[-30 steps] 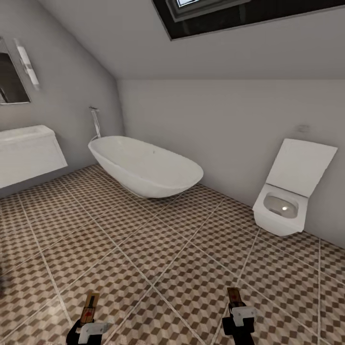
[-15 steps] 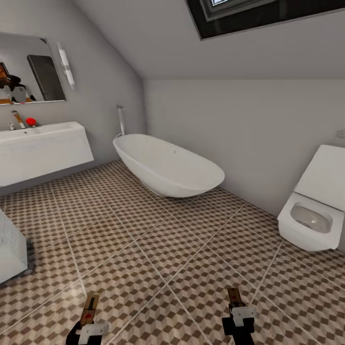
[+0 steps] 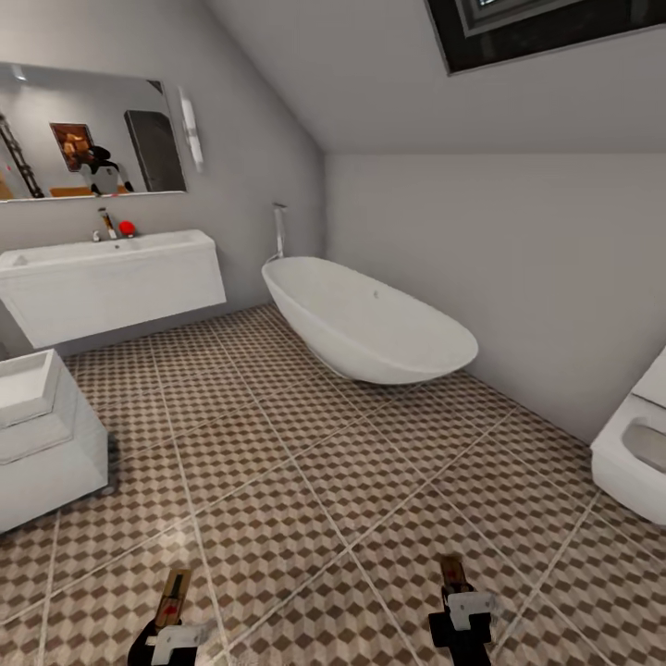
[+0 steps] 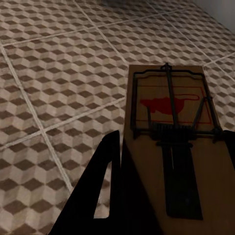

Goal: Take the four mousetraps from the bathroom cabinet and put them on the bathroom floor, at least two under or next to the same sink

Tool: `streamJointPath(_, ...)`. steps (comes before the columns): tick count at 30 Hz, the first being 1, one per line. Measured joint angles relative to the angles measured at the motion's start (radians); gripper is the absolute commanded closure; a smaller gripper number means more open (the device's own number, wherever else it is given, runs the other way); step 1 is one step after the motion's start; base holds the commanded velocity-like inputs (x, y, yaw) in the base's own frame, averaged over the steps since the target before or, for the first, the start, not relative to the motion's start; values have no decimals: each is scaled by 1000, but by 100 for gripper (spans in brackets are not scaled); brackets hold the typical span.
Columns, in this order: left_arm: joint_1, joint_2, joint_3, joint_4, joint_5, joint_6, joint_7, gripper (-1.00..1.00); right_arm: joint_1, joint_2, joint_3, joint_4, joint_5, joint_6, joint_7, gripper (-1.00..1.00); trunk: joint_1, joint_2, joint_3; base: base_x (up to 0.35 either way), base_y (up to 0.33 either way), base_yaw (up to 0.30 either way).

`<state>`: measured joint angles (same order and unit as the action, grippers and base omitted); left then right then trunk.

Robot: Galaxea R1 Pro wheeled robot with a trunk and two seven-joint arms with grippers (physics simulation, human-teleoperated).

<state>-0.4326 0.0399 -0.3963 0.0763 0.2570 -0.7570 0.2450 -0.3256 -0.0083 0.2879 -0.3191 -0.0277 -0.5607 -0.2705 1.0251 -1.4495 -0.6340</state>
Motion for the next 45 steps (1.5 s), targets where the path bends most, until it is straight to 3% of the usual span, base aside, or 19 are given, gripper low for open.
streamJointPath(25,0,-1,0,0,0,0,0,100,1,0,0,0,0,0,0,100,0,0,0,6,0,284)
streamJointPath(45,0,-1,0,0,0,1,0,100,1,-2,0,0,0,0,0,100,-1,0,0,320,-55,26)
